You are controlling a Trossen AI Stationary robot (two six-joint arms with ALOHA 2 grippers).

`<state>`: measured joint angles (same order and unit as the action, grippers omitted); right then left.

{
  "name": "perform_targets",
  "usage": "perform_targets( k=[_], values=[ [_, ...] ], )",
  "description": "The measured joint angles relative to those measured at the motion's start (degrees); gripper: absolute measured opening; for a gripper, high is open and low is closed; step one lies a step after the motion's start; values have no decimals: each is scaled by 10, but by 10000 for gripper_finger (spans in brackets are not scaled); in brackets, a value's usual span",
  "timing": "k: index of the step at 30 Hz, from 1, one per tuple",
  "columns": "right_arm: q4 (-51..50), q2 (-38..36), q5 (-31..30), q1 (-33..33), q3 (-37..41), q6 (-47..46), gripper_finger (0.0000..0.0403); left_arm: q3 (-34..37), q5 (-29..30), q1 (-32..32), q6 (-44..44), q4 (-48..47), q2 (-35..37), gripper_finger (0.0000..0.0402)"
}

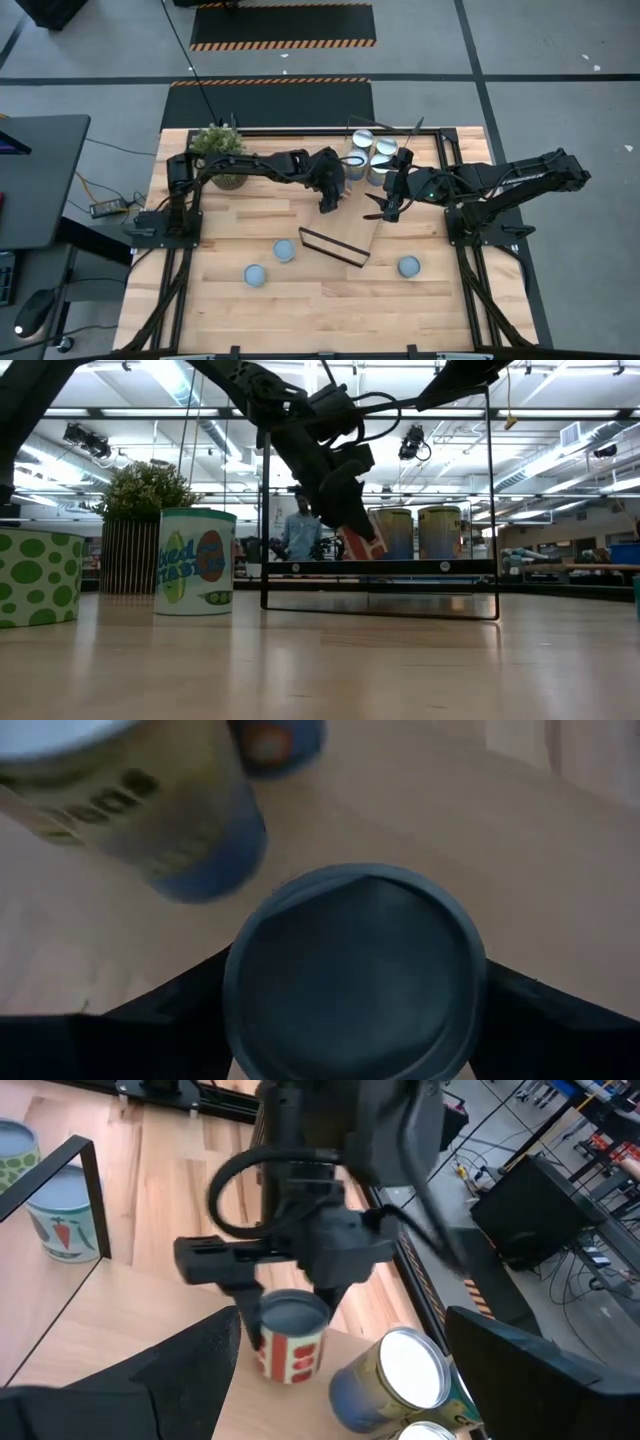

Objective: Pick and place cans onto a shelf
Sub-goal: Put the canned tomatoes on the shelf

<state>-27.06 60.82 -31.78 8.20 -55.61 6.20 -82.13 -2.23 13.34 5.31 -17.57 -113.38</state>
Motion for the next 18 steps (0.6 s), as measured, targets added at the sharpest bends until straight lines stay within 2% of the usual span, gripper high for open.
perform_targets(
  k=[8,15,18],
  values=[
    [2,0,4,0,0,-1,358,0,27,-8,15,4,0,392],
    [2,0,4,0,0,-2,358,0,58,-9,68,-21,18,390],
    [4,0,4,0,0,-1,358,-1,93,-9,85,-23,23,389]
  ],
)
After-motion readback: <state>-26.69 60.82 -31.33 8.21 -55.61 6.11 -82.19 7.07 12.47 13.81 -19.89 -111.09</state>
